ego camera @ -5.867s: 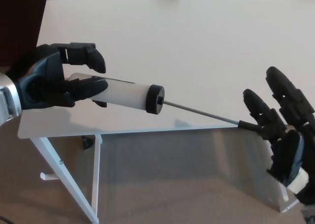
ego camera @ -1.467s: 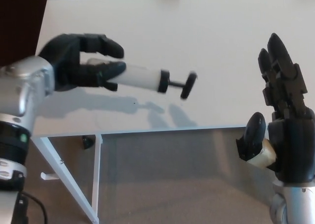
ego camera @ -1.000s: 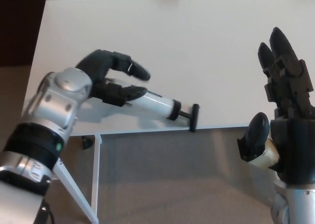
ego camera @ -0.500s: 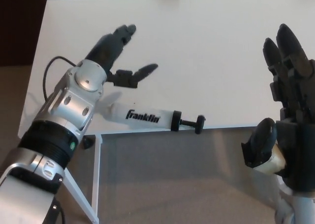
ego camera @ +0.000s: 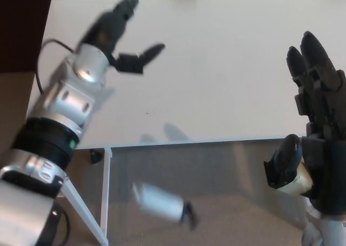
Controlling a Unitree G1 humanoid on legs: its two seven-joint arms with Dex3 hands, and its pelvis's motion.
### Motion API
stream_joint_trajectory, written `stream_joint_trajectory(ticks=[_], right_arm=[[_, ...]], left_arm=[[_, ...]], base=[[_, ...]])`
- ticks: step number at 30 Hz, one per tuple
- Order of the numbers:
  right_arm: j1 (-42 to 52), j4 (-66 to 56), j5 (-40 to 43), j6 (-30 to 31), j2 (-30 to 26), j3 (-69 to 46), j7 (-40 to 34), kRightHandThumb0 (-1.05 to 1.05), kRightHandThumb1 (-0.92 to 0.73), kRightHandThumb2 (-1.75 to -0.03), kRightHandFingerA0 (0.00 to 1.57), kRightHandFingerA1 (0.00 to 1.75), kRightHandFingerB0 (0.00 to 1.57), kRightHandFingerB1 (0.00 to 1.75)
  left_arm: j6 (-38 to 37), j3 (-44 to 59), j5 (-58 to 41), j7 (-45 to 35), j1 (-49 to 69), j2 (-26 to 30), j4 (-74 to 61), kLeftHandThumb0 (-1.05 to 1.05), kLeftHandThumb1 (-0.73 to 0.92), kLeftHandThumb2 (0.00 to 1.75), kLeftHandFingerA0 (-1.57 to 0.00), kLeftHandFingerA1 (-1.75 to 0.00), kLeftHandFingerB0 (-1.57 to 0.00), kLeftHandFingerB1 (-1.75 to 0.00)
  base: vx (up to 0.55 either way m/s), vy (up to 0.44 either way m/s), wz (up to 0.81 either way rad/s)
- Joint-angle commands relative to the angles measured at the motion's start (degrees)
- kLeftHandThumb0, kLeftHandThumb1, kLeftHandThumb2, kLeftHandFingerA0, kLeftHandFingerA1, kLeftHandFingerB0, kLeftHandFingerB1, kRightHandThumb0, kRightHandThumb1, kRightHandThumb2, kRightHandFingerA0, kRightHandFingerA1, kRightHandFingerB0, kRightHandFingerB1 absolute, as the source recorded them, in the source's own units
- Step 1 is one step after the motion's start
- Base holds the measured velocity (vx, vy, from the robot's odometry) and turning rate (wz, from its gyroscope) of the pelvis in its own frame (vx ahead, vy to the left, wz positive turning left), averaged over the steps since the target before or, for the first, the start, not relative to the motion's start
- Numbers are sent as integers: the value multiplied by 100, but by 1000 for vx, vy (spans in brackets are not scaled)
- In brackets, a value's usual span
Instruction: The robot walks towards a desk on which an air pump is kept in the middle. It lifts it up and holds it with its left hand and uses its right hand to compress it by pushing its handle inwards.
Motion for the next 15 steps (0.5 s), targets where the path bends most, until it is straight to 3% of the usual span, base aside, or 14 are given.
stream_joint_trajectory(ticks=[1, 7, 8, 10, 11, 15], right_arm=[[29, -109, -12, -73, -64, -116, -17, -90, -75, -111, 10, 24, 10, 23], [119, -128, -5, -171, -74, -105, 3, -90, -76, -111, 9, 22, 9, 20], [147, -153, -2, -214, -85, -117, 2, -90, -76, -110, 10, 22, 10, 21], [181, -190, 14, -237, -97, -128, 8, -90, -76, -110, 10, 22, 10, 21], [241, -269, 86, -260, -166, -176, 61, -90, -76, -111, 9, 20, 10, 21], [472, -434, 276, -440, -416, -383, 204, -90, -78, -112, 8, 20, 8, 19]], left_arm=[[-500, 349, -45, -537, -129, 529, -1051, -93, 56, 93, 0, 0, 0, -2], [-437, 690, -345, -1030, 289, 940, -2407, -94, 55, 93, 0, 0, 0, -4], [-402, 822, -443, -1178, 523, 1108, -2936, -87, 66, 61, 0, 0, 0, 0], [-379, 929, -515, -1285, 727, 1237, -3358, -87, 66, 61, 0, 0, 0, 0], [-362, 1159, -653, -1401, 1068, 1426, -3976, -91, 55, 91, 0, 0, 0, 0], [-272, 1964, -1064, -1752, 2205, 1913, -5678, -89, 54, 90, 0, 0, 0, -1]], base=[[0, 0, 0], [0, 0, 0], [0, 0, 0], [0, 0, 0], [0, 0, 0], [0, 0, 0]])
